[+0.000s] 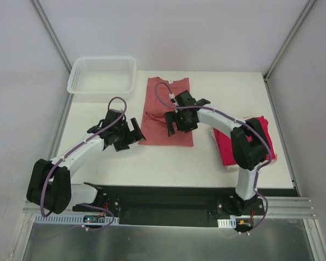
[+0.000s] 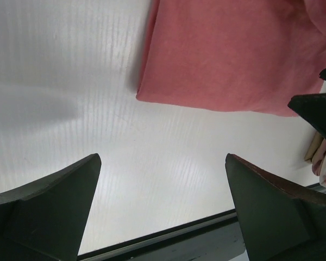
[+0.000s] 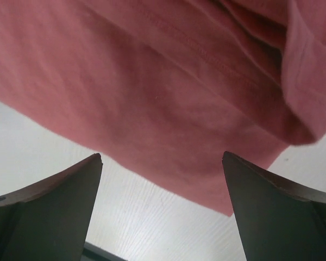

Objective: Fold and stack the t-shirts
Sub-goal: Fold the folded rectangular tshirt in 1/3 of the way

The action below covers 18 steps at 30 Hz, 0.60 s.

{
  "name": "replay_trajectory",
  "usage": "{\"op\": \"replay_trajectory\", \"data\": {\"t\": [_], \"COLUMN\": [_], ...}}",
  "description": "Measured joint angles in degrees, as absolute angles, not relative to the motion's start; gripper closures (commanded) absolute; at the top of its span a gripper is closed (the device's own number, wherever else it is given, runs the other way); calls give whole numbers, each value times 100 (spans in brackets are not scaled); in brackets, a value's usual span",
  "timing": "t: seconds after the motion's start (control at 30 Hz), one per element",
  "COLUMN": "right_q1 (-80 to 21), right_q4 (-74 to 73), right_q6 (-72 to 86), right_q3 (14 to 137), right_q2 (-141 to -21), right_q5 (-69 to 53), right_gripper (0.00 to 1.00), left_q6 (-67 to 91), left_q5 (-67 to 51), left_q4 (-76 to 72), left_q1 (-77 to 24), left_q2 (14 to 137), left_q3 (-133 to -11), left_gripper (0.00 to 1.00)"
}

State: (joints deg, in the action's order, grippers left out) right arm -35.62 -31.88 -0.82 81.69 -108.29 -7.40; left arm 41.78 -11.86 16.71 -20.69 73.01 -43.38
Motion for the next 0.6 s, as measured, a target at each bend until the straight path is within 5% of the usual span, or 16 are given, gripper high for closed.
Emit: {"op": "replay_trajectory", "data": {"t": [0.6], "right_q1": [-3124], "right_q4": [-2895], "right_q6": [-1181], "right_q3": [10962], "right_q2": [-12881], "right_q5": [1050], "right_gripper": [3], "left_q6": [4244], "left_q5": [-1149], "left_q4": [1656], "left_q1": [-2067], "left_q2": [7288], "left_q3": [-4213], "left_gripper": [1]}}
